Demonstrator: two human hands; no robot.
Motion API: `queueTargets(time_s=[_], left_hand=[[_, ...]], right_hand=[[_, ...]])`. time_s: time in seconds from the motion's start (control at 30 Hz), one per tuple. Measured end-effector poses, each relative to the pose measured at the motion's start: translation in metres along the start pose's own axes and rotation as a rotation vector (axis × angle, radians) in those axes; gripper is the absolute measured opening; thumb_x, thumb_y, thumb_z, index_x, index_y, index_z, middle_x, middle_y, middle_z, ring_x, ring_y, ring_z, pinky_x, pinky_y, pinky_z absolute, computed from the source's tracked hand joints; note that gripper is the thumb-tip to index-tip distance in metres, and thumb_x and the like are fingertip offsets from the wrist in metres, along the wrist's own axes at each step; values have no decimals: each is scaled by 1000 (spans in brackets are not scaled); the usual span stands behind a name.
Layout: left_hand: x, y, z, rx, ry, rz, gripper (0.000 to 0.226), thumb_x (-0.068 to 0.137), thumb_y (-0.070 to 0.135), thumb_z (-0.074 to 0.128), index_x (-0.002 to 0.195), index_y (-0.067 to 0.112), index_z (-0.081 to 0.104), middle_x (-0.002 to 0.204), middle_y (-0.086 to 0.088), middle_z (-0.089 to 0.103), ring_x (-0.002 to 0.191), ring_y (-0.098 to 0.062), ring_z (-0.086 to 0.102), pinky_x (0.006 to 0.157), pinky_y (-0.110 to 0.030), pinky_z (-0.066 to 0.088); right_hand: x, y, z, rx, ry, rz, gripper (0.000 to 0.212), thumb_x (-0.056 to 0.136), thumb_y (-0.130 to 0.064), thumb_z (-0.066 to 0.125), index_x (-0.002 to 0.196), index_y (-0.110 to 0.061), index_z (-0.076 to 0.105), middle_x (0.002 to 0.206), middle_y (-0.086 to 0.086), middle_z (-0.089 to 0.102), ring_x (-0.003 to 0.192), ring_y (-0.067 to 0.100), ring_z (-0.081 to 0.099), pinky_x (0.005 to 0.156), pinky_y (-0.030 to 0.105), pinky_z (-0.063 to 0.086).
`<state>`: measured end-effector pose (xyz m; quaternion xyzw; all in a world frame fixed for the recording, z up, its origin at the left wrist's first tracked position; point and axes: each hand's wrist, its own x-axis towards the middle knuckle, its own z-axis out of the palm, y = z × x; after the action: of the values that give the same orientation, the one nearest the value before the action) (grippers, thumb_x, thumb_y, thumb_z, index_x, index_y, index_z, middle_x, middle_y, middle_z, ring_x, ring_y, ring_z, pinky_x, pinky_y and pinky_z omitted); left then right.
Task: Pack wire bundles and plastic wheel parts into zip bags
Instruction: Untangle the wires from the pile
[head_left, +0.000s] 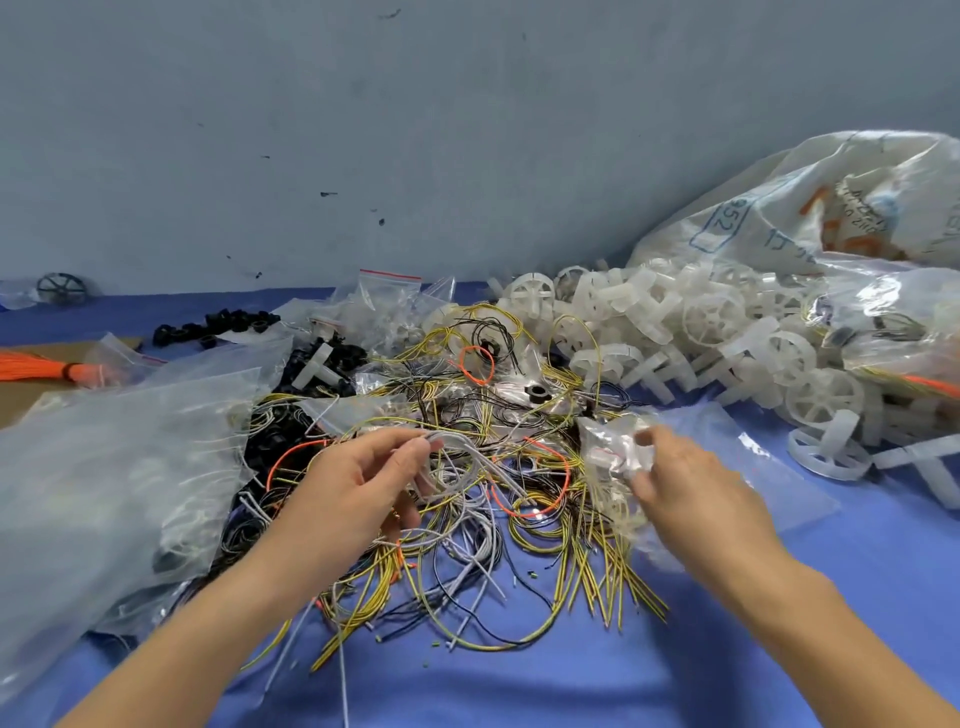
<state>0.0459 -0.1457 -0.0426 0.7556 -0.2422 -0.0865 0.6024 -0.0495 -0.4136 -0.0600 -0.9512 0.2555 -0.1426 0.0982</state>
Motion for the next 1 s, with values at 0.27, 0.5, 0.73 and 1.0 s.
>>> queueTargets(time_s=[0.27,0.5,0.73,1.0], left_hand=[[-2,18,0,-168,0,-31,26,86,32,56,101,21,75,75,-2,65,53,-15,57,50,-23,50],[-11,33,10,8,-242,-66,19,96,17,57,105,20,73,77,-2,70,48,-12,55,47,-19,46],[-11,25,31,-210,-225,-301,17,97,10,55,104,4,70,72,-4,67,44,-8,50,43,-20,44],[-8,-5,67,-503,-156,-346,31,92,-8,41,91,2,70,73,-8,68,68,-10,65,60,-21,53]], right_hand=[[19,22,-48,393,495,107,30,91,-19,48,116,-18,64,100,17,68,89,34,59,70,34,34],[-23,-46,-12,402,166,-252,28,93,-27,57,120,-28,63,89,-13,52,75,8,48,70,32,39],[-48,-75,-1,401,68,-432,28,94,-38,50,120,-34,61,93,-16,47,84,15,59,69,38,48],[-62,-86,3,306,59,-506,37,91,-44,33,118,-38,58,93,-12,52,70,15,64,51,30,44]])
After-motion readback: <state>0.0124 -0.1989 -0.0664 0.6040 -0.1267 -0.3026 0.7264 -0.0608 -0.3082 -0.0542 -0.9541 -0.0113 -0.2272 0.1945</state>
